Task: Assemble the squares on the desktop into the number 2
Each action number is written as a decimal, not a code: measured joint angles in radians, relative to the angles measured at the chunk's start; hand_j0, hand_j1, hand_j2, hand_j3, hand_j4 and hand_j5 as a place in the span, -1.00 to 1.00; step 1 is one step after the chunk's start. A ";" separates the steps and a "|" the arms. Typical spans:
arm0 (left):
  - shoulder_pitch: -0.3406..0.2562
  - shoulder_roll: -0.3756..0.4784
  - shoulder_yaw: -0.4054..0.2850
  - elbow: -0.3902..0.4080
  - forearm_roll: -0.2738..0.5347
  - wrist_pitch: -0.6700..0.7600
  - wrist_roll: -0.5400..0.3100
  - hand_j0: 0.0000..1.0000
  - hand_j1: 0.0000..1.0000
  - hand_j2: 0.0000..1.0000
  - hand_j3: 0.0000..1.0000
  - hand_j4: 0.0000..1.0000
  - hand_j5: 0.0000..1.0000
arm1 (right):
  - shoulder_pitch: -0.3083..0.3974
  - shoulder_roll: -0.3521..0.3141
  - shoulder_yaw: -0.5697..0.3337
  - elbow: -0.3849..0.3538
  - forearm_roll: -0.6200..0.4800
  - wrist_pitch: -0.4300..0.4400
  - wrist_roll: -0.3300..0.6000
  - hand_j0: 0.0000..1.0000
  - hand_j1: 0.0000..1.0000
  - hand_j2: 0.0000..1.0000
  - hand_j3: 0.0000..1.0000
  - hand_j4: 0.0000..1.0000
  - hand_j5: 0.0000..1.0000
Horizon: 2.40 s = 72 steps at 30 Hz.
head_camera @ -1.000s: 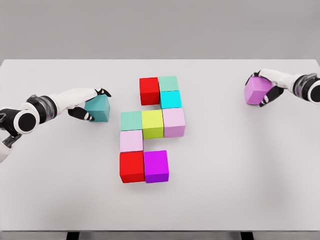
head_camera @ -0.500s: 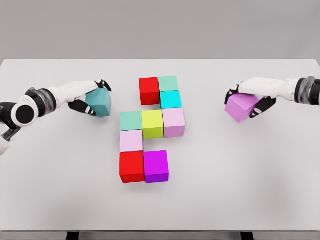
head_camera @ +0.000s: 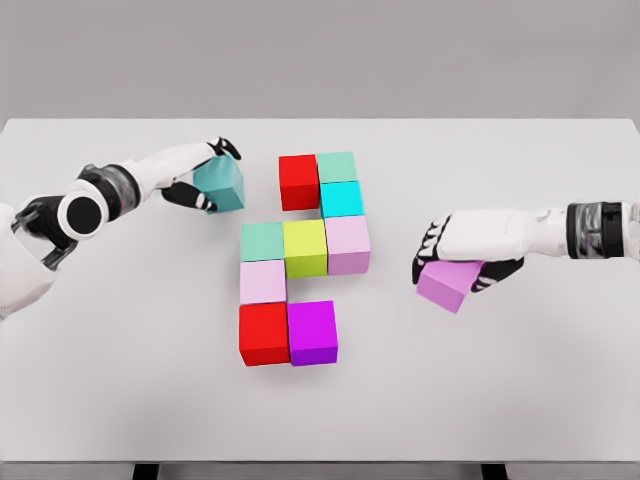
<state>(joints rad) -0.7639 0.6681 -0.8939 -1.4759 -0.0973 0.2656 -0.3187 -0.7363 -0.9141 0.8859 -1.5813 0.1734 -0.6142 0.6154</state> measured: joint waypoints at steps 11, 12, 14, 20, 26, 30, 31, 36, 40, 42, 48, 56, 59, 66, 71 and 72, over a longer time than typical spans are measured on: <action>-0.020 -0.104 -0.014 0.084 -0.020 0.008 0.026 -0.20 -0.20 -0.20 -0.20 -0.20 -0.20 | 0.005 0.077 0.109 -0.048 0.004 -0.001 0.000 0.08 0.08 0.08 0.08 0.08 0.08; -0.018 -0.110 -0.014 0.088 -0.022 0.008 0.026 -0.20 -0.20 -0.20 -0.20 -0.20 -0.20 | 0.005 0.084 0.112 -0.048 0.004 -0.001 0.000 0.08 0.08 0.08 0.08 0.08 0.08; -0.018 -0.118 -0.015 0.094 -0.025 0.007 0.026 -0.20 -0.20 -0.20 -0.20 -0.20 -0.20 | 0.005 0.099 0.118 -0.046 0.009 -0.001 -0.001 0.08 0.08 0.08 0.08 0.08 0.08; -0.011 -0.125 -0.015 0.094 -0.025 0.005 0.025 -0.20 -0.20 -0.20 -0.20 -0.20 -0.20 | 0.003 0.130 0.133 -0.025 0.024 0.000 -0.001 0.09 0.09 0.09 0.09 0.09 0.09; -0.008 -0.127 -0.015 0.093 -0.026 0.004 0.025 -0.20 -0.20 -0.20 -0.20 -0.20 -0.20 | 0.003 0.151 0.147 0.004 0.006 0.011 -0.007 0.29 0.29 0.29 0.29 0.29 0.29; -0.009 -0.126 -0.015 0.092 -0.026 0.002 0.024 -0.20 -0.20 -0.20 -0.20 -0.20 -0.20 | 0.005 0.154 0.150 0.009 -0.004 0.017 -0.016 0.66 0.66 0.66 0.66 0.66 0.66; -0.009 -0.127 -0.015 0.092 -0.026 0.002 0.024 -0.19 -0.19 -0.19 -0.19 -0.19 -0.19 | 0.005 0.154 0.150 0.010 -0.007 0.018 -0.018 0.70 0.70 0.70 0.70 0.70 0.70; -0.011 -0.128 -0.015 0.091 -0.026 0.000 0.022 -0.19 -0.19 -0.19 -0.19 -0.19 -0.19 | 0.006 0.154 0.146 0.022 -0.018 0.030 -0.005 1.00 1.00 1.00 1.00 1.00 1.00; -0.012 -0.128 -0.015 0.091 -0.025 0.000 0.023 0.26 0.26 0.26 0.26 0.26 0.26 | -0.002 0.147 0.143 0.035 0.009 0.029 -0.012 1.00 1.00 1.00 1.00 1.00 1.00; -0.012 -0.128 -0.015 0.091 -0.025 0.001 0.024 0.47 0.47 0.47 0.47 0.47 0.47 | -0.002 0.145 0.142 0.040 0.002 0.032 -0.013 1.00 1.00 1.00 1.00 1.00 1.00; -0.014 -0.127 -0.015 0.091 -0.026 0.003 0.026 0.63 0.63 0.63 0.63 0.63 0.63 | -0.002 0.139 0.143 0.043 -0.004 0.036 -0.015 1.00 1.00 1.00 1.00 1.00 1.00; -0.020 -0.130 -0.014 0.099 -0.038 0.005 0.042 0.77 0.77 0.77 0.77 0.77 0.77 | -0.002 0.128 0.144 0.037 -0.001 0.039 -0.018 1.00 1.00 1.00 1.00 1.00 1.00; -0.020 -0.134 -0.014 0.102 -0.041 0.005 0.059 0.78 0.78 0.78 0.78 0.78 0.78 | -0.002 0.127 0.146 0.034 0.000 0.039 -0.019 1.00 1.00 1.00 1.00 1.00 1.00; -0.011 -0.136 -0.013 0.103 -0.049 0.004 0.089 0.82 0.82 0.82 0.82 0.82 0.82 | -0.014 0.116 0.154 0.013 0.036 0.026 -0.015 1.00 1.00 1.00 1.00 1.00 1.00; -0.008 -0.137 -0.011 0.100 -0.046 0.001 0.101 1.00 1.00 1.00 1.00 1.00 1.00 | -0.017 0.105 0.155 -0.012 0.068 0.013 -0.010 1.00 1.00 1.00 1.00 1.00 1.00; -0.008 -0.137 -0.011 0.100 -0.045 0.001 0.102 1.00 1.00 1.00 1.00 1.00 1.00 | -0.021 0.104 0.156 -0.015 0.076 0.010 -0.009 1.00 1.00 1.00 1.00 1.00 1.00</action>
<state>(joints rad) -0.7716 0.5309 -0.9052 -1.3763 -0.1427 0.2663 -0.2163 -0.7578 -0.8098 1.0416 -1.5960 0.2492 -0.6043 0.6068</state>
